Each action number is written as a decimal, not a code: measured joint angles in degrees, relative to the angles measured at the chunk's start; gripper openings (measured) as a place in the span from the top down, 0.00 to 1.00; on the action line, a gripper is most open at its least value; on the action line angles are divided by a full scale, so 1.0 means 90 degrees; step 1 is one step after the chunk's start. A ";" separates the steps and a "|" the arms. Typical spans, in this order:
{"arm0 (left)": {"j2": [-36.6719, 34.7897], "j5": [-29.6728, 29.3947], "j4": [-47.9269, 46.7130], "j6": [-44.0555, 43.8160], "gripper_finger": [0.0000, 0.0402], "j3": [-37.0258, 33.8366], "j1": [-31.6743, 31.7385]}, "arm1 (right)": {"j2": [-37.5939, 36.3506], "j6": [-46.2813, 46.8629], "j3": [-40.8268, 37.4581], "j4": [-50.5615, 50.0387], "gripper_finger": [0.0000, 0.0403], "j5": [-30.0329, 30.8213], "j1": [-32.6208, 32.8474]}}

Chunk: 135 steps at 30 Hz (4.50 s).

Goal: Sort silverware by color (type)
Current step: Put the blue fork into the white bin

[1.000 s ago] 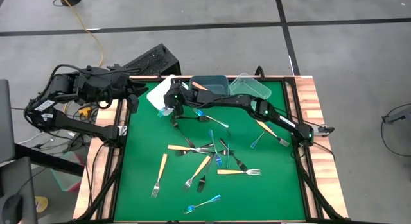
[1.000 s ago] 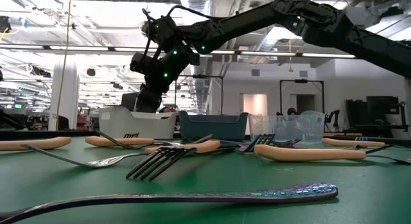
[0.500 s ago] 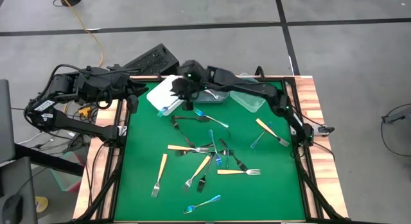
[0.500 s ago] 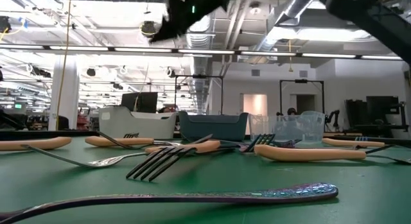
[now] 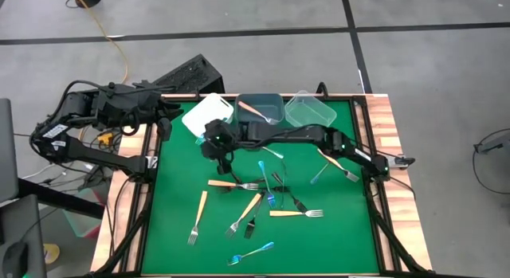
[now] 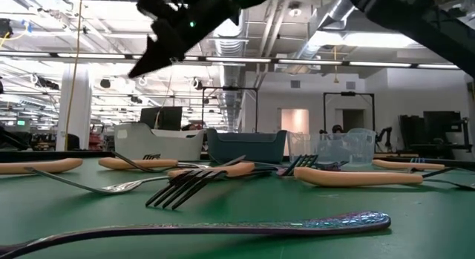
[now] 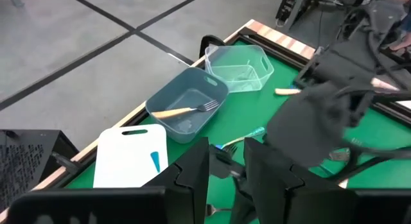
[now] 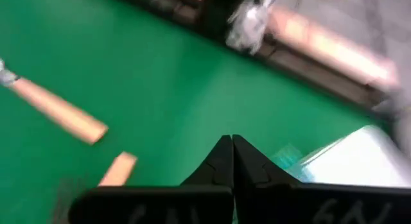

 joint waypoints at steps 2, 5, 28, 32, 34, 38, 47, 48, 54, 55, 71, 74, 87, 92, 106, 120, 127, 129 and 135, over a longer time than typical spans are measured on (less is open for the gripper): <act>0.0000 -0.0002 0.0001 -0.0058 0.79 0.0000 0.0000 | 0.0058 -0.0038 0.0006 0.0105 0.98 0.0162 -0.0012; -0.0002 0.0002 0.0001 -0.0081 0.79 0.0000 -0.0002 | 0.0305 -0.0015 -0.0030 0.0224 0.99 0.0242 -0.0073; -0.0002 -0.0067 -0.0117 -0.0083 0.79 0.0000 -0.0002 | 0.0971 -0.0228 -0.0024 0.0835 0.99 0.0506 -0.0169; 0.0000 -0.0155 -0.0143 -0.0061 0.79 0.0000 -0.0005 | 0.1097 -0.0237 -0.0026 0.1180 0.99 0.0876 -0.0218; 0.0000 -0.0158 -0.0145 -0.0061 0.79 0.0000 -0.0005 | 0.1118 -0.0245 -0.0031 0.1338 0.99 0.1175 -0.0254; 0.0000 -0.0148 -0.0154 0.0050 0.79 0.0000 -0.0005 | 0.1118 -0.0161 -0.0014 0.1655 0.99 0.2024 -0.0339; 0.0000 -0.0148 -0.0165 0.0250 0.79 0.0000 -0.0005 | 0.0509 0.0078 0.0008 0.1657 0.98 0.2497 -0.0394; 0.0000 -0.0146 -0.0168 0.0244 0.79 0.0000 -0.0005 | 0.0402 0.0124 0.0016 0.1660 0.98 0.2469 -0.0392; -0.0023 -0.0076 -0.0325 0.0191 0.79 -0.0209 -0.0007 | -0.0045 0.0319 0.0007 0.0749 0.98 0.2367 -0.0341; -0.0062 0.0042 -0.0361 0.0186 0.79 -0.0359 -0.0005 | -0.0176 0.0314 0.0007 0.0460 0.98 0.2410 -0.0341; -0.0586 -0.0425 0.0508 -0.2456 1.00 -0.4186 -0.1240 | -0.4355 0.1310 -0.0039 -0.3291 0.98 0.3486 -0.0724; -0.0426 -0.1080 0.0514 -0.2551 1.00 -0.4515 -0.1354 | -0.4865 0.1483 0.0006 -0.3492 0.98 0.3493 -0.0744; 0.0563 -0.0663 0.1549 -0.2901 1.00 -0.6053 -0.1283 | -0.5334 0.1464 0.0017 -0.3885 0.98 0.3510 -0.0278; 0.0780 -0.0688 0.2133 -0.2957 1.00 -0.6480 -0.0999 | -0.5219 0.1310 -0.0001 -0.3952 0.98 0.3515 -0.0086; 0.0884 -0.1723 0.2439 -0.2761 1.00 -0.6504 0.0166 | -0.5354 0.1259 0.0010 -0.4027 0.98 0.3515 0.0121; 0.0641 -0.2007 0.3535 -0.2403 1.00 -0.6504 0.0410 | -0.5381 0.1250 0.0010 -0.4152 0.98 0.3515 0.0111; -0.0292 -0.2535 0.3584 -0.2536 1.00 -0.6504 0.0491 | -0.5381 0.1271 0.0010 -0.4216 0.98 0.3515 0.0111; -0.0590 -0.2413 0.3576 -0.2395 1.00 -0.6502 0.0550 | -0.5381 0.1275 0.0010 -0.4230 0.98 0.3515 0.0111; -0.0938 -0.0945 0.3598 -0.1618 1.00 -0.6581 0.0566 | -0.5381 0.1382 0.0010 -0.4411 0.98 0.3514 0.0111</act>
